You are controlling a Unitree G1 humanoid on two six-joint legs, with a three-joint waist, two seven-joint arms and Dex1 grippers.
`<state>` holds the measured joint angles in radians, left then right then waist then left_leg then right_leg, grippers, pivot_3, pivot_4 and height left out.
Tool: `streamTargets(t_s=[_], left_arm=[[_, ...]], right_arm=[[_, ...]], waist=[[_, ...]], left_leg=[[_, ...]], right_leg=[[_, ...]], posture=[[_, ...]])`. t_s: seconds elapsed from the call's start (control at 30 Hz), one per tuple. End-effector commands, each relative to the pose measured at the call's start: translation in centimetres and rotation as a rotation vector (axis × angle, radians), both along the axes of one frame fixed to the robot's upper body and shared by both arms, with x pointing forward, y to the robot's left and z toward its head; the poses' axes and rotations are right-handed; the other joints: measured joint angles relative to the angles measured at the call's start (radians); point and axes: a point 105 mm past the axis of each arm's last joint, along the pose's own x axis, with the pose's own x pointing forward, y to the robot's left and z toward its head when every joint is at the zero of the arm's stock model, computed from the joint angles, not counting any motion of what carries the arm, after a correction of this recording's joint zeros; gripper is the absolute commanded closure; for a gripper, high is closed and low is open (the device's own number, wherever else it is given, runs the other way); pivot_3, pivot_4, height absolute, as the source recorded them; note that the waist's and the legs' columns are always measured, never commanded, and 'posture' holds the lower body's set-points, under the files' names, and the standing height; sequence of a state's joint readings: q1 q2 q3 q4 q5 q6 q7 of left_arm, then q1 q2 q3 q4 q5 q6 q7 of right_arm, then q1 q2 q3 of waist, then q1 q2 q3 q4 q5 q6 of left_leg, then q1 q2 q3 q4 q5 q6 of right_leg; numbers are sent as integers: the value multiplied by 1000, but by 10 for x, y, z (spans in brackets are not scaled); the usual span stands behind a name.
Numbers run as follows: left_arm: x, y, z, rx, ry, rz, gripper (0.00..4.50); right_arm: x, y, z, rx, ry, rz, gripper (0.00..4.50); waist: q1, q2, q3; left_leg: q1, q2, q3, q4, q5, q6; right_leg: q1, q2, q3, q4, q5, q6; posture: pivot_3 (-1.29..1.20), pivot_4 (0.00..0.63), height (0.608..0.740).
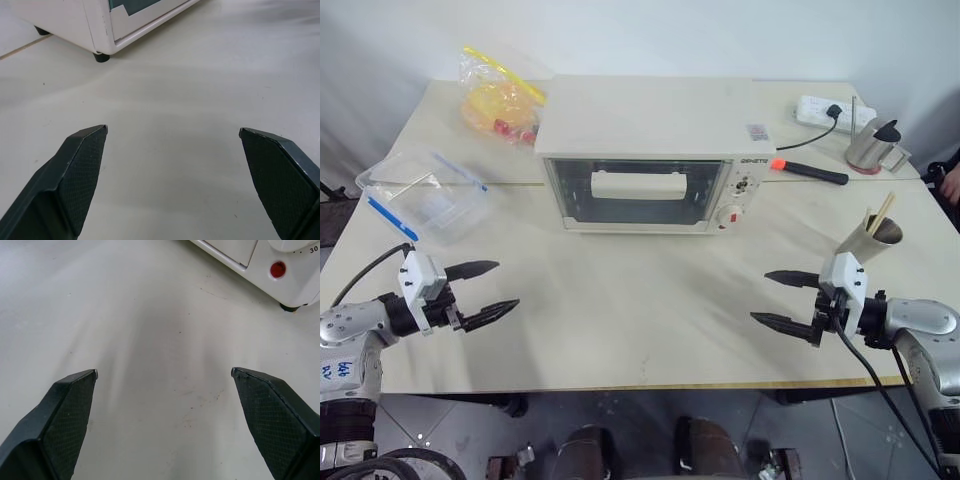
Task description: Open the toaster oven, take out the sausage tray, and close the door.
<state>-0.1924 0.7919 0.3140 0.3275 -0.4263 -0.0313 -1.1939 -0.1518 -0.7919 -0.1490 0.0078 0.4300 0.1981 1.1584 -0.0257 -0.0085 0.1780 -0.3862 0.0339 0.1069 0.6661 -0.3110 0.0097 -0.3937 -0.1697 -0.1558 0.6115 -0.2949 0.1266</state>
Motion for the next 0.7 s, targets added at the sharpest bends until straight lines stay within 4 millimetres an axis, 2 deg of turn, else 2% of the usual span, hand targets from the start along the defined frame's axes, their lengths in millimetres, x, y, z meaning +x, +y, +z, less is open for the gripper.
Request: streamTargets(t_s=[0.03, 0.13, 0.27, 0.37, 0.4, 0.57, 0.7], left_arm=[[0, 1, 8, 23, -15, -27, 15], [4, 1, 11, 8, -28, 10, 15], [9, 1, 29, -77, -76, 52, 15], [15, 1, 47, -103, -196, 91, 15], [16, 1, 50, -128, -181, 97, 15], [14, -3, 53, -175, -171, 74, 15], [12, -7, 64, -244, -227, 65, 15]], right_arm=[[1, -6, 13, -18, -50, -9, 0], [3, -4, 14, -18, -49, -16, 0], [6, 15, 23, -36, -65, 17, 0], [13, 34, 39, -15, -98, 51, 0], [17, 42, 43, -15, -103, 60, 0], [29, 74, 56, 12, -122, 126, 0], [42, 100, 74, 40, -164, 190, 0]], waist=[[0, 0, 0], [0, 0, 0], [-2, 0, 0], [-2, 0, 0], [-2, 0, 0], [-2, 0, 0], [-2, 0, 0]], left_leg=[[0, 0, 0, 0, 0, 0], [0, 0, 1, 0, 0, 0], [0, 0, 0, 0, 0, 0], [0, 0, -1, 1, 0, 0], [0, 0, -1, 1, 0, 0], [0, 0, -1, 1, 0, 0], [-1, 0, -1, 1, 0, 0]], right_leg=[[0, 0, 0, 0, 0, 0], [0, 0, 0, 0, 0, 0], [0, 0, 0, 0, 0, 0], [0, 0, 1, 1, 0, 0], [0, 0, 1, 1, 0, 0], [0, 0, 0, 2, 0, 0], [-1, 0, 0, 1, 0, 0]], posture=[[0, 150, 740], [0, 150, 740], [0, 150, 740], [0, 150, 740], [0, 150, 740], [0, 150, 740], [0, 150, 740]])
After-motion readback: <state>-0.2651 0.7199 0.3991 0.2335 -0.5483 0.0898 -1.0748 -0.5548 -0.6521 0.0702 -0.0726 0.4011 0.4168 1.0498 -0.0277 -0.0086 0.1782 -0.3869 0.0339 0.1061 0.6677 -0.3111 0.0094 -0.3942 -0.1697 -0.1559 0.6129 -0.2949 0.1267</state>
